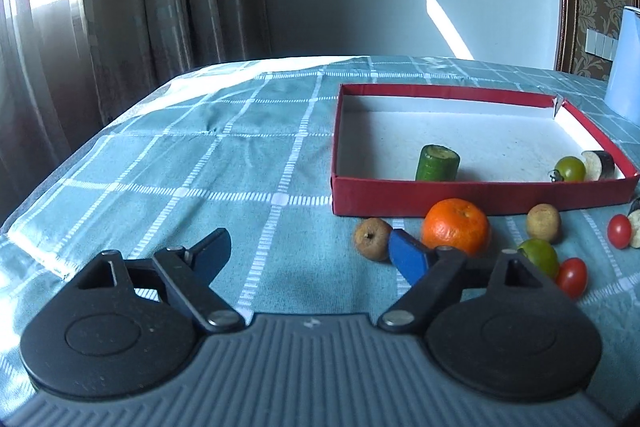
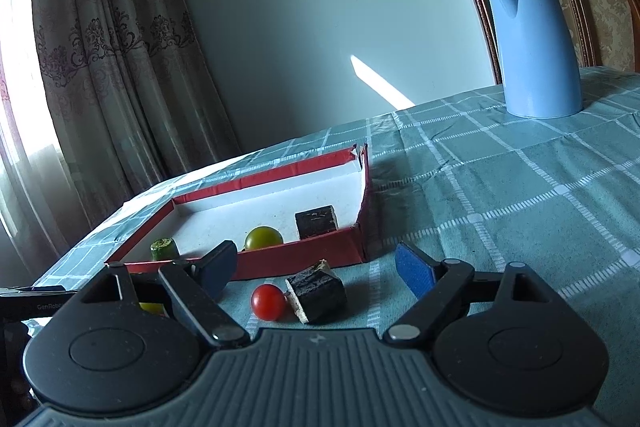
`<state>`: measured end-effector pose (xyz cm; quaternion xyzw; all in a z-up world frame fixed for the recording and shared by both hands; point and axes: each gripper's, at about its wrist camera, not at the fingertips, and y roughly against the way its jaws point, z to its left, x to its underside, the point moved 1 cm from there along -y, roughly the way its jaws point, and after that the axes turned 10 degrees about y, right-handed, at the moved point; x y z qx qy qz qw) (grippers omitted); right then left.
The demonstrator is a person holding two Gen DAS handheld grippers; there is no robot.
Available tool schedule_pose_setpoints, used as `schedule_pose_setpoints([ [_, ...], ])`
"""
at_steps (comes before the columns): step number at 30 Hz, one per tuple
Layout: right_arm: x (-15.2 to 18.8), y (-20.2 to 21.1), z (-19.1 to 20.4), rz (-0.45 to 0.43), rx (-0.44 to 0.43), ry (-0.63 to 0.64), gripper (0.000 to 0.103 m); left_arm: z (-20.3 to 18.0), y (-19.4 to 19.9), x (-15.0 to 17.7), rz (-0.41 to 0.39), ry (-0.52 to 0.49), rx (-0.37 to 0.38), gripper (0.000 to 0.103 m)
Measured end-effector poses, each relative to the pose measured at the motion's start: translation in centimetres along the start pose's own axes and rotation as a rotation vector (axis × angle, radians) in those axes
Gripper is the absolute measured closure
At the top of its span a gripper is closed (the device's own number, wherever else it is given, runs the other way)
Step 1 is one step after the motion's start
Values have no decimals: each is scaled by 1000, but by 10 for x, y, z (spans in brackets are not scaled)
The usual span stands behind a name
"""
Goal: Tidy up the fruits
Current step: 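Move the left gripper toward the brown kiwi fruit, then close the left gripper on the brown kiwi fruit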
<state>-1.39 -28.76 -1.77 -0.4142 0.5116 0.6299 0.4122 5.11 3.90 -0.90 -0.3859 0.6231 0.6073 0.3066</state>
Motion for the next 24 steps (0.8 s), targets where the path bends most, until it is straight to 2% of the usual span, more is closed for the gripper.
schedule_pose_setpoints([
  [9,0,0,0,2,-3,-4,16,-17,-12,-4,37,0,30,21],
  [10,0,-1,0,3,-4,-5,16,-18,-15,-4,46,2,35,24],
  [13,0,-1,-1,5,-6,-9,16,-19,-24,-3,95,13,46,47],
  [15,0,-1,-1,7,-7,-11,16,-18,-26,-3,100,23,56,51],
  [19,0,-1,-2,11,-10,-16,16,-20,-24,-1,91,15,73,69],
  [24,0,-1,-3,9,-10,-26,16,-19,-18,1,84,26,88,80],
])
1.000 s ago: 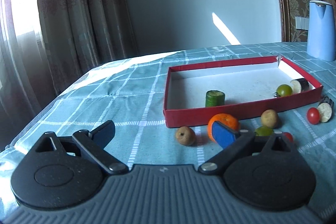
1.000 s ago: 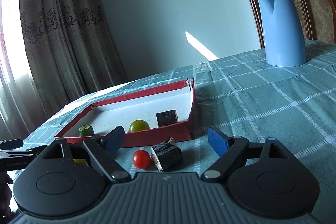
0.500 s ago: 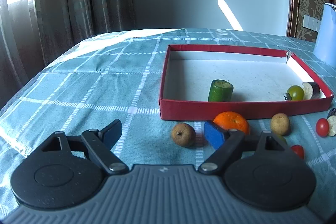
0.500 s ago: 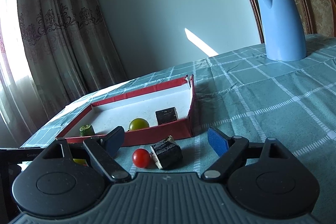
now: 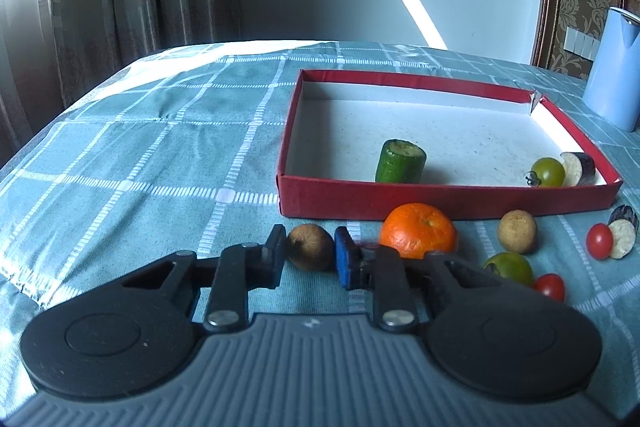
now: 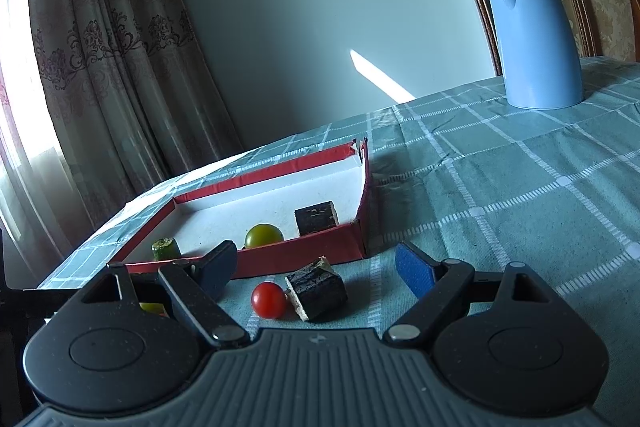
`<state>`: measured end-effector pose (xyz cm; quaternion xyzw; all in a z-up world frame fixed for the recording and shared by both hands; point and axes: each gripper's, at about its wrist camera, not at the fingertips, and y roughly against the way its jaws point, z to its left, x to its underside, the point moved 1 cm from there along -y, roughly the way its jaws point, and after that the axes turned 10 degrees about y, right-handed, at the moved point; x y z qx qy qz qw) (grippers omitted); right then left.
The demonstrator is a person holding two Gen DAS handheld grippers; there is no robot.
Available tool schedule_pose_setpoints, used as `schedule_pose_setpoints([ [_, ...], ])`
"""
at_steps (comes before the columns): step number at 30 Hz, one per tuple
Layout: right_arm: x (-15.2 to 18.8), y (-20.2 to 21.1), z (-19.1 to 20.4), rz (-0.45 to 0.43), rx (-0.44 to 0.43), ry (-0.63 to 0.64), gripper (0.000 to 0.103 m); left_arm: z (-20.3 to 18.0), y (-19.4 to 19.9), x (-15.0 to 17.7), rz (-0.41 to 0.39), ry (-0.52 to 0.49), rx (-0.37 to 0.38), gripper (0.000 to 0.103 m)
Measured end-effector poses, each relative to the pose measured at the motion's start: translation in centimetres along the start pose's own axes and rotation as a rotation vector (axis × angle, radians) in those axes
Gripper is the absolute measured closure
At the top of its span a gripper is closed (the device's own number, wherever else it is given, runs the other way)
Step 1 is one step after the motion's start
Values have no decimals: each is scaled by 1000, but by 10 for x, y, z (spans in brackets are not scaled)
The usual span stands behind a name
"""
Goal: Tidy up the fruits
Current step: 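Close the left gripper on the brown kiwi fruit, then lower the kiwi into the red box and open the left gripper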
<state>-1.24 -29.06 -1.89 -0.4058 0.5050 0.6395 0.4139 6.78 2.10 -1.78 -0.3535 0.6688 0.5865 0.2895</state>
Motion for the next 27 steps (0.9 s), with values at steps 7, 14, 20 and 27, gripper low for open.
schedule_pose_setpoints([
  [7,0,0,0,-4,0,-2,16,2,8,2,-19,23,4,80],
  [14,-1,-1,1,3,1,8,16,-7,17,-6,-51,15,23,80],
  [20,-1,-2,2,11,5,19,16,-19,15,-27,-90,2,33,80],
  [27,-1,-8,8,54,41,55,16,-29,-5,-45,-86,-6,26,80],
])
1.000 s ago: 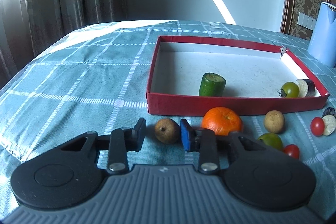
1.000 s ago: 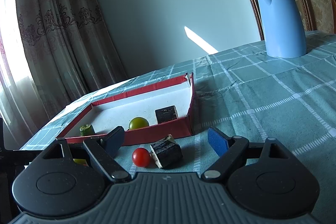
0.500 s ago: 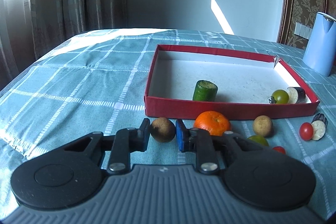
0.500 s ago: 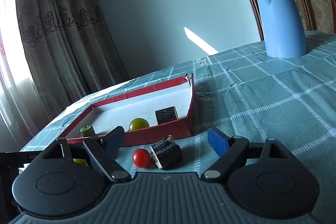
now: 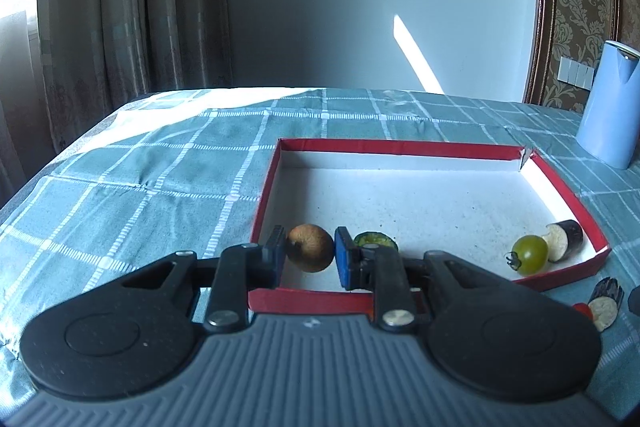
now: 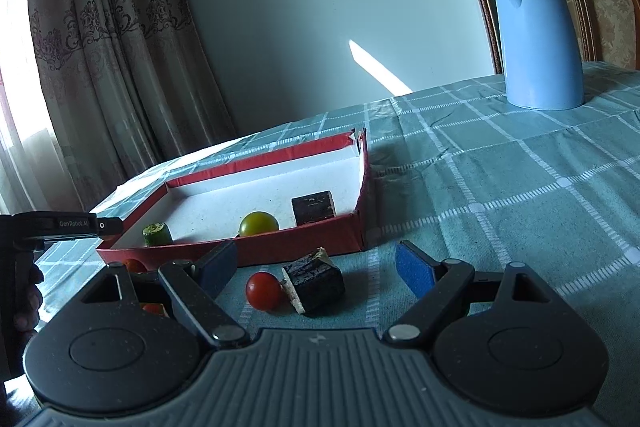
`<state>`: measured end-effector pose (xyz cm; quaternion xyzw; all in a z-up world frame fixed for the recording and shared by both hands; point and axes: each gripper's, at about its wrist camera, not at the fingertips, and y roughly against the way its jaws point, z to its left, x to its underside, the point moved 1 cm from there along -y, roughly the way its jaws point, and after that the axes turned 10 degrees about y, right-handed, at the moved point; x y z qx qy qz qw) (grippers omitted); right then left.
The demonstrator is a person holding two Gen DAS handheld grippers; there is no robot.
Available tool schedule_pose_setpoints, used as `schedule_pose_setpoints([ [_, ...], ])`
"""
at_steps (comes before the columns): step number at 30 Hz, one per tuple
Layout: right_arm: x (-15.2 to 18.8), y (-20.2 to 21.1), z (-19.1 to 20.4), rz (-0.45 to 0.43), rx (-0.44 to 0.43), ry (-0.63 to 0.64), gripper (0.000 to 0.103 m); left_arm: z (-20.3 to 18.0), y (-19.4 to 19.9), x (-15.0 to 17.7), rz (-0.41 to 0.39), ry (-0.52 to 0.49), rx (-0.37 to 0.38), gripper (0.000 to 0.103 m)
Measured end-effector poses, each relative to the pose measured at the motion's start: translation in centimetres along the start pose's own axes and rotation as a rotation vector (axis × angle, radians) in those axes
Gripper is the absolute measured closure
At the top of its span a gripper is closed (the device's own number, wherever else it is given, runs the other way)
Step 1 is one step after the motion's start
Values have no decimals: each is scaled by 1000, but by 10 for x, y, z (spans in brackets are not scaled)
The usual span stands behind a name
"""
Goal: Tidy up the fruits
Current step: 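Lower the kiwi into the red box and open the left gripper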
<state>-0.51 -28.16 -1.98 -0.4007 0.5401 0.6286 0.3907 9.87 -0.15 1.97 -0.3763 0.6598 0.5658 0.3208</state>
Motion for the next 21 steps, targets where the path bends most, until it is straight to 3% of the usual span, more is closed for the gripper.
schedule_pose_setpoints([
  [13,0,-1,2,13,14,20,16,4,-31,0,34,-5,-45,76],
  [21,-1,-1,1,10,10,7,16,12,-10,5,15,28,-29,68],
])
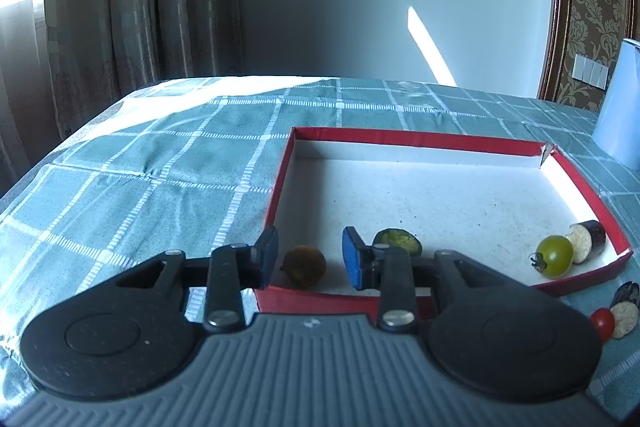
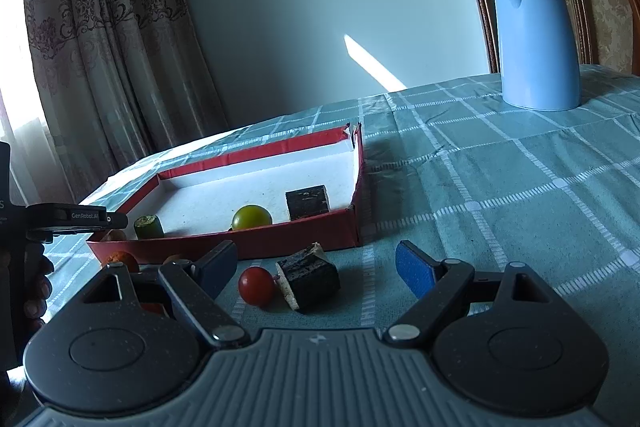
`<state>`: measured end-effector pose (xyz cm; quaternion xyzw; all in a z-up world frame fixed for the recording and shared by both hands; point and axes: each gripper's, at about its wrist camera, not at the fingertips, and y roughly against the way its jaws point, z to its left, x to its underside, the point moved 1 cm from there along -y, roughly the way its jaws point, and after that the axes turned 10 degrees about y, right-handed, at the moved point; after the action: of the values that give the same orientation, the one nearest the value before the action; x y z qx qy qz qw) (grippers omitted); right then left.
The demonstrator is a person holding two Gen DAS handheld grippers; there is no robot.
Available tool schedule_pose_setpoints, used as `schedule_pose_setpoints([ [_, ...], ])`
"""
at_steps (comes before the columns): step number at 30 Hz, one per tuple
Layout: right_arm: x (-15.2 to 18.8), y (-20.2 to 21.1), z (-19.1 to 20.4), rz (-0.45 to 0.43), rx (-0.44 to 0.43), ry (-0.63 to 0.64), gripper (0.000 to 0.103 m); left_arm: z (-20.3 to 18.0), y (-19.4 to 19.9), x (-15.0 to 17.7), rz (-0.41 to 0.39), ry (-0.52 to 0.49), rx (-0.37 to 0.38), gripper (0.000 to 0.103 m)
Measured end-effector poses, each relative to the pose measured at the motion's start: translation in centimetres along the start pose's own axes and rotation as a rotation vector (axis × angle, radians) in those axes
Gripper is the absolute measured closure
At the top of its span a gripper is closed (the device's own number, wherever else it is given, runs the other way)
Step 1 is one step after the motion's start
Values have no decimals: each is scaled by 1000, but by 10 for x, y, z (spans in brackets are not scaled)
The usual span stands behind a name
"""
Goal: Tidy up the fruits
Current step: 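Lower the kiwi into the red box and open the left gripper, then close the right gripper on the second eggplant slice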
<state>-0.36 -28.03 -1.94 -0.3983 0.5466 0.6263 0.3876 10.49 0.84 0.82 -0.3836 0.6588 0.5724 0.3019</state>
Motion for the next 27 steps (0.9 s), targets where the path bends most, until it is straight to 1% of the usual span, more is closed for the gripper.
schedule_pose_setpoints([
  [2,0,1,0,-4,-1,0,16,7,15,6,-5,21,28,63],
  [3,0,1,0,-5,-2,0,16,10,24,10,-13,36,28,58],
  [4,0,1,0,-4,-3,-1,16,13,32,14,-25,48,13,37],
  [5,0,1,0,-4,-5,-2,16,16,42,21,-56,53,1,28],
  [7,0,4,-1,-25,-15,-4,16,22,59,33,-111,37,-5,28],
  [9,1,10,-1,-48,-38,1,16,27,69,43,-140,26,-35,27],
  [10,1,13,0,-46,-44,8,16,30,73,46,-150,30,-37,26],
  [12,3,20,6,-31,-51,46,16,39,80,50,-161,62,-11,21],
  [13,5,25,11,-27,-70,77,16,43,82,50,-171,79,-6,15],
  [14,7,29,15,-27,-86,111,16,46,83,49,-183,94,-6,12],
  [15,9,32,20,-31,-92,145,16,47,83,49,-187,103,-6,12],
  [18,10,37,27,-30,-82,229,16,47,78,48,-158,101,-6,11],
  [20,8,32,26,-13,-55,267,16,47,75,49,-133,95,-6,7],
  [23,4,21,21,27,-36,308,17,47,75,51,-134,100,-4,6],
  [26,1,7,18,72,-44,338,37,49,76,51,-137,105,6,4],
  [27,1,4,17,82,-51,341,41,49,75,51,-135,106,7,4],
])
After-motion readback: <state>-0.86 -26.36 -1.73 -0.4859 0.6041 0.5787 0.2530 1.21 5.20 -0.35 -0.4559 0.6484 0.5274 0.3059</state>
